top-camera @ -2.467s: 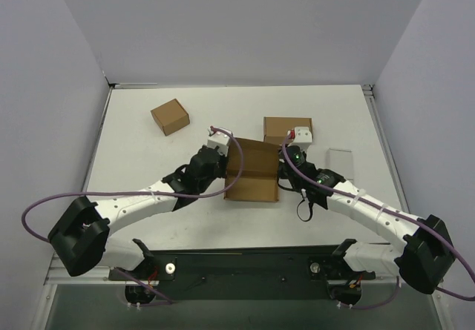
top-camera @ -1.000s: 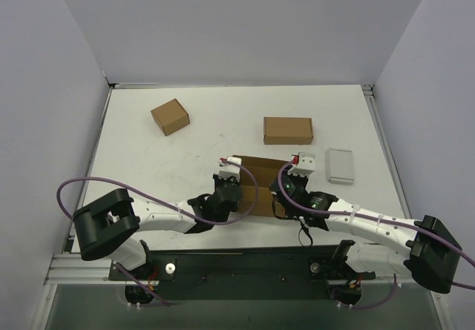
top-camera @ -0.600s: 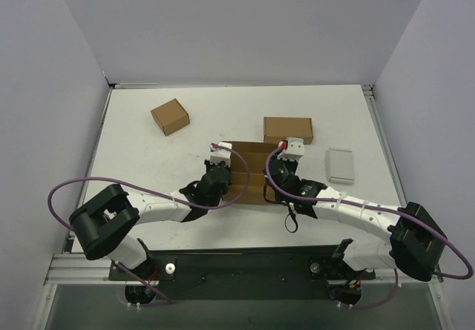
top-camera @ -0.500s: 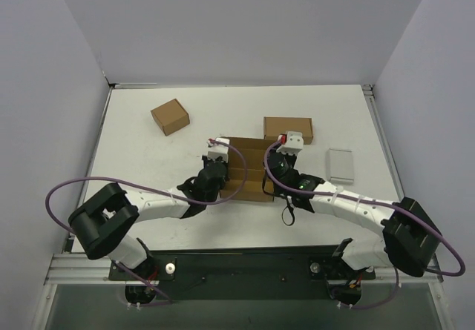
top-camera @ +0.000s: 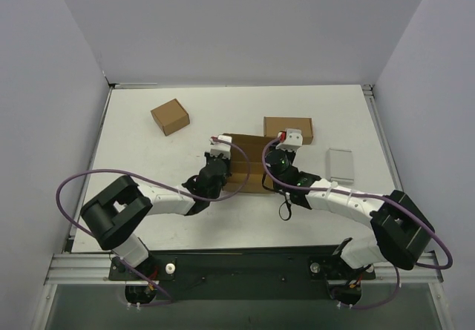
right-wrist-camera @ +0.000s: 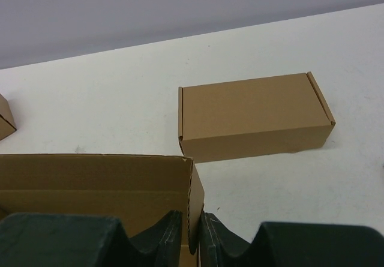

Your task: Fold the paper box

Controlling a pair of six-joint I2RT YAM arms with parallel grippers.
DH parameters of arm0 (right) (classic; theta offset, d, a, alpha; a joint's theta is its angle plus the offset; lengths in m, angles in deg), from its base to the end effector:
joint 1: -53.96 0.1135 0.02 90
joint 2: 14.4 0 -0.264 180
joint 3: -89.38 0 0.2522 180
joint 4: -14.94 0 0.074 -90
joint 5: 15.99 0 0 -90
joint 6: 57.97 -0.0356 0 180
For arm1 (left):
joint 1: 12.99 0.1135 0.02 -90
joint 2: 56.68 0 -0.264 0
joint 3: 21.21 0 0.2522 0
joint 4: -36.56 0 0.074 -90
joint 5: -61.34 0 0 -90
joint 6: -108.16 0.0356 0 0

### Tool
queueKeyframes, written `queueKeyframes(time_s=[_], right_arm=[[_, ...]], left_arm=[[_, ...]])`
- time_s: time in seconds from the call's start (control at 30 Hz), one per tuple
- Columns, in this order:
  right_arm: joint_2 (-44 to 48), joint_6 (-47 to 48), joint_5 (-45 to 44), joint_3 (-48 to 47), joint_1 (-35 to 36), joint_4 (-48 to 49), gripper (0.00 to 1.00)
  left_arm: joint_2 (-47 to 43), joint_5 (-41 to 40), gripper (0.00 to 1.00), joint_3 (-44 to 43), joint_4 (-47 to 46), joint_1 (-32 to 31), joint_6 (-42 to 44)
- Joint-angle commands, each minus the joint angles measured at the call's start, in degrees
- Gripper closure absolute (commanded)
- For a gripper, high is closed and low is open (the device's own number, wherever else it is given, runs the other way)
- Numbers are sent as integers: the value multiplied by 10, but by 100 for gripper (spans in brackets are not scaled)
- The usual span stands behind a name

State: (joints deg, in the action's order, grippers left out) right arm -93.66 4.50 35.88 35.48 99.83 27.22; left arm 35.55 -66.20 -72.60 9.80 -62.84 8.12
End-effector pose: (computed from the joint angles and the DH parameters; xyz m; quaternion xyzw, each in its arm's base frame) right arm 0.2233 0.1986 0.2418 0.0826 0.7630 0.1462 0.6242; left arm 0.2231 -0.2308 0.1875 0.0681 0.7693 -0.0709 0.6313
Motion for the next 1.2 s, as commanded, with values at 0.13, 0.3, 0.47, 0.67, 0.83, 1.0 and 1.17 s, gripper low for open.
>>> queueKeyframes(time_s=[0.13,0.3,0.47,0.67,0.83,1.0,1.17], right_arm=[[29,-61,-8,42,48,8,77],[47,-91,-25,55,69,-25,75],[82,-118,-27,69,79,-70,63],[143,-144,-17,94,93,-124,45],[204,-158,3,102,96,-186,36],[250,-155,14,97,97,-257,32],[279,-86,46,46,81,-310,26]], left_arm=[[6,-23,100,32,-54,-49,-24],[5,-52,100,49,-60,-74,-32],[1,-89,100,69,-77,-91,-29],[7,-131,100,120,-183,-119,5],[24,-149,100,164,-303,-144,58],[52,-160,100,191,-402,-170,118],[51,-143,100,193,-417,-177,131]])
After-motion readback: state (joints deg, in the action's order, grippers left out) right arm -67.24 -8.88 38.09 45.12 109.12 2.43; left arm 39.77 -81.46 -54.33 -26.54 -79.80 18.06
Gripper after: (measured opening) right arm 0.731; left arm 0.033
